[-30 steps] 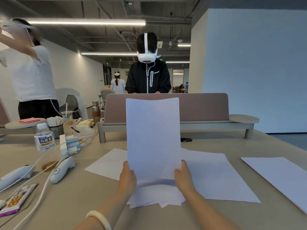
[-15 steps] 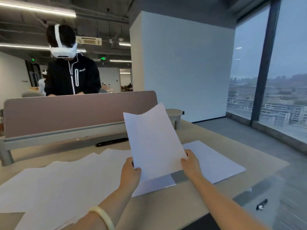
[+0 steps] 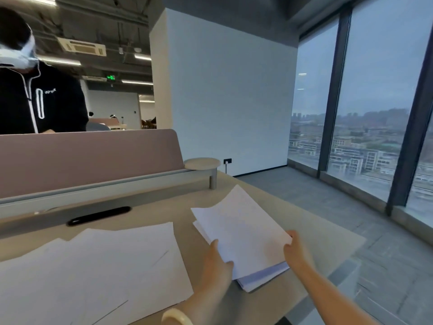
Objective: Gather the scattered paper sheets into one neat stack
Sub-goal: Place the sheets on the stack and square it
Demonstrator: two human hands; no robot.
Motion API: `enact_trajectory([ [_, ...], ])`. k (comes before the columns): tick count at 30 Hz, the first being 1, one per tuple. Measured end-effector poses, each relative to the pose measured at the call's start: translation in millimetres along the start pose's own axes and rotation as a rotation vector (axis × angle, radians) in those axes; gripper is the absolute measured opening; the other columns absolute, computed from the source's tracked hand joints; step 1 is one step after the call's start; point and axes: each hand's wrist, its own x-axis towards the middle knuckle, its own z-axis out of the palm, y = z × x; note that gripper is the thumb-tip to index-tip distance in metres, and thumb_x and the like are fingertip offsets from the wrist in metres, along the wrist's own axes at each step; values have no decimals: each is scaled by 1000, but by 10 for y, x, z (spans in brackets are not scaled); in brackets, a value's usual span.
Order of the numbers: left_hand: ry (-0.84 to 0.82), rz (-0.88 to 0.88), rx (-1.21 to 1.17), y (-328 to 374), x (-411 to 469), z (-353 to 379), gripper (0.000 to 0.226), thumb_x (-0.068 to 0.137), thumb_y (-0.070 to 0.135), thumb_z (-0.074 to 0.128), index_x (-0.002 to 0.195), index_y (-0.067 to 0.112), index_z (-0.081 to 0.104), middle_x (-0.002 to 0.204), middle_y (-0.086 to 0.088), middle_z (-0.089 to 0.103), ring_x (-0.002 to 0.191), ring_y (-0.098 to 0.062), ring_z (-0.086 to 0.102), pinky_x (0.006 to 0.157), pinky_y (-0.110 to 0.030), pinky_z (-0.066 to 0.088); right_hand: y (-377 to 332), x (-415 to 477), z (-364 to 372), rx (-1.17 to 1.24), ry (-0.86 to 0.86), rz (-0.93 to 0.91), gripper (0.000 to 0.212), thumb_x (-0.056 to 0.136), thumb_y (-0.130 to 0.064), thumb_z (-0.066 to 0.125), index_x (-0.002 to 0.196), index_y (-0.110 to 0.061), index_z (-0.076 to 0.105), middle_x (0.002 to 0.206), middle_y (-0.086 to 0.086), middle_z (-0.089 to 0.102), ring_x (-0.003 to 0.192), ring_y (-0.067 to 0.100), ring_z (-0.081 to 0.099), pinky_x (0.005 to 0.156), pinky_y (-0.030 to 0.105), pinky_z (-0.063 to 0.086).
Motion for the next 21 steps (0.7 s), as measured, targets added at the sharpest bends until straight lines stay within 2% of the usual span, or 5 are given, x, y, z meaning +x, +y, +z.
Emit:
enact_trajectory([
  [4,-26,15,53,3,53,142,61,93,12,50,146,16,21,147,-2,36,133,-19,39,97,-21,35,109,115,-10,-34,27,1,45,82,6,37,121,-13,51,110,16,64,104,34,56,93,42,45],
  [6,-20,23,72,-7,62,190,60,93,13,52,146,16,24,146,-2,38,132,-18,40,95,-20,35,152,140,2,-80,24,-13,46,81,6,39,120,-14,52,112,14,64,109,33,53,97,40,41],
  [13,-25,42,164,0,-27,248,61,91,23,58,144,17,27,146,-2,40,133,-18,40,103,-25,37,258,166,25,-187,15,-45,53,83,2,39,131,-19,49,132,11,52,123,32,40,102,39,30],
  [18,-34,37,330,-70,-71,196,69,84,44,61,140,20,29,139,0,45,127,-18,44,96,-26,39,294,127,47,-211,23,-42,52,89,-6,40,139,-19,40,144,8,36,130,30,30,107,41,23],
  [21,63,25,434,-102,-72,174,77,81,58,55,141,19,28,141,-1,40,131,-21,34,103,-30,32,293,130,56,-195,20,-31,54,92,-8,38,145,-17,30,148,9,34,134,29,30,111,42,21],
])
